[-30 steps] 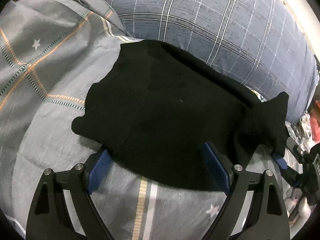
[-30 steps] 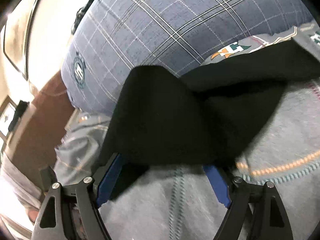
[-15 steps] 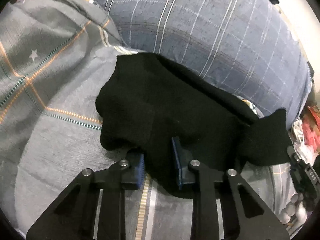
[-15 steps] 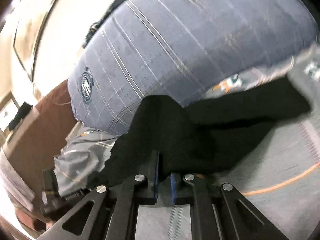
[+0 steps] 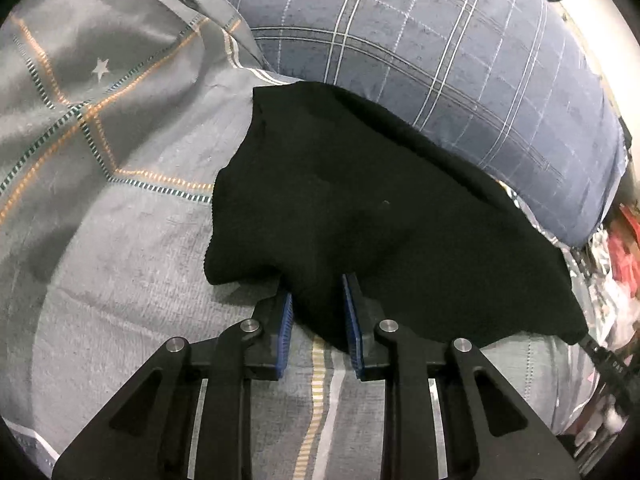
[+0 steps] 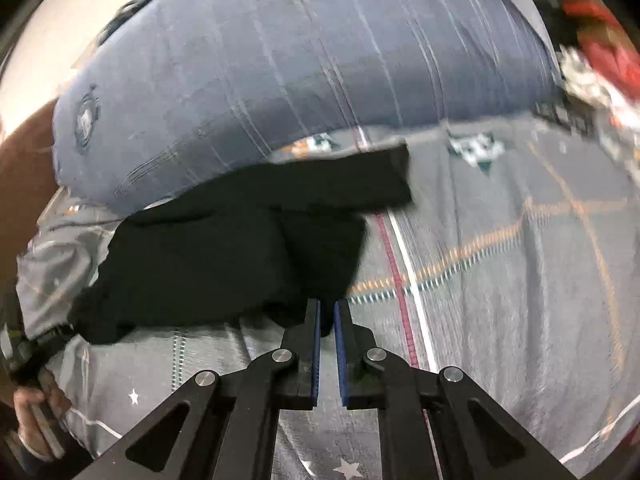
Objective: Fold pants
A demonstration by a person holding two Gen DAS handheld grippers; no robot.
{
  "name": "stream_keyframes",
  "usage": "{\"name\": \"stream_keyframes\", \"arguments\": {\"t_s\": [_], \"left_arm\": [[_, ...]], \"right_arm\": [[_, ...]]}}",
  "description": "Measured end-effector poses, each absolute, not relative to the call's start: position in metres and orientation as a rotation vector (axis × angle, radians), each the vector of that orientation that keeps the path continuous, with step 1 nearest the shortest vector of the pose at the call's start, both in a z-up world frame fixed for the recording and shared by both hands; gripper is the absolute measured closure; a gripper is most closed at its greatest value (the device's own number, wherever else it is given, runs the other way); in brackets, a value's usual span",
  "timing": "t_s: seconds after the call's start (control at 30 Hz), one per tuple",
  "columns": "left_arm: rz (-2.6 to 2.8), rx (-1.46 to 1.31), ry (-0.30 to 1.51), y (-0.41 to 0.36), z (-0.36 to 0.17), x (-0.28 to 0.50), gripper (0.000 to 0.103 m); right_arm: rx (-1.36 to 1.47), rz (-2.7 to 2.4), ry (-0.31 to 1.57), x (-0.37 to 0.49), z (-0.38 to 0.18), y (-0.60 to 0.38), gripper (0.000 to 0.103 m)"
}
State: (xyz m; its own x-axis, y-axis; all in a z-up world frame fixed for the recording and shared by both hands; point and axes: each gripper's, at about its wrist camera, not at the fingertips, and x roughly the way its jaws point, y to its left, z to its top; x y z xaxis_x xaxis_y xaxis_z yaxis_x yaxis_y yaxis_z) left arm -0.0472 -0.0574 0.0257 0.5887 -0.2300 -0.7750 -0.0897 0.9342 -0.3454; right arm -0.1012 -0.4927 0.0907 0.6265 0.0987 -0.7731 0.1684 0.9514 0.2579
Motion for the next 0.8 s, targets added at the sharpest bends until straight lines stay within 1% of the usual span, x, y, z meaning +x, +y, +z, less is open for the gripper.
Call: {"name": "stream_keyframes", "arguments": {"t_s": [0.13,0.17,0.2,0.23,0.27,0.3,0.33,0.37,0.4,0.57,0.63,0.73,0.77,0.8], "left_arm": [[-0.104,-0.413,0.952,-0.051,0.031,-0.050,0.080],[-0.104,-0.427,0.954,-0.049,0.030,-0.052,0.080],[-0.105,-0.443,0.957,-0.047,0.030,-0.053,0.080],[-0.106,-0.458,0.961,-0.045,0.030,-0.054,0.080],[-0.108,-0.471,0.964,-0.042,0.029,-0.056,0.080],[-0.107,-0.482,0.965,-0.040,0.028,-0.057,0.077],[-0.105,-0.487,0.967,-0.039,0.027,-0.058,0.069],[-0.101,-0.500,0.971,-0.038,0.026,-0.058,0.064],[-0.098,-0.520,0.972,-0.037,0.024,-0.058,0.054],[-0.105,-0.591,0.950,-0.042,0.023,-0.050,0.048],[-0.090,-0.580,0.943,-0.050,0.024,-0.043,0.041],[-0.089,-0.552,0.934,-0.061,0.025,-0.031,0.041],[-0.091,-0.532,0.926,-0.064,0.026,-0.028,0.045],[-0.094,-0.516,0.920,-0.066,0.028,-0.027,0.069]], "right_arm": [[0.453,0.007,0.828,-0.113,0.096,-0.503,0.094],[0.475,0.029,0.815,-0.114,0.098,-0.504,0.088],[0.500,0.061,0.808,-0.114,0.101,-0.500,0.075],[0.526,0.102,0.798,-0.115,0.103,-0.498,0.066],[0.541,0.124,0.793,-0.115,0.104,-0.491,0.045],[0.562,0.160,0.784,-0.116,0.105,-0.486,0.037],[0.584,0.202,0.783,-0.115,0.104,-0.479,0.037],[0.602,0.243,0.789,-0.113,0.101,-0.472,0.037],[0.612,0.268,0.796,-0.112,0.098,-0.466,0.037],[0.653,0.296,0.880,-0.093,0.067,-0.439,0.037],[0.674,0.298,0.890,-0.081,0.055,-0.430,0.037],[0.717,0.276,0.873,-0.066,0.044,-0.428,0.038],[0.740,0.270,0.851,-0.062,0.041,-0.429,0.049],[0.752,0.262,0.832,-0.059,0.039,-0.431,0.071]]}}
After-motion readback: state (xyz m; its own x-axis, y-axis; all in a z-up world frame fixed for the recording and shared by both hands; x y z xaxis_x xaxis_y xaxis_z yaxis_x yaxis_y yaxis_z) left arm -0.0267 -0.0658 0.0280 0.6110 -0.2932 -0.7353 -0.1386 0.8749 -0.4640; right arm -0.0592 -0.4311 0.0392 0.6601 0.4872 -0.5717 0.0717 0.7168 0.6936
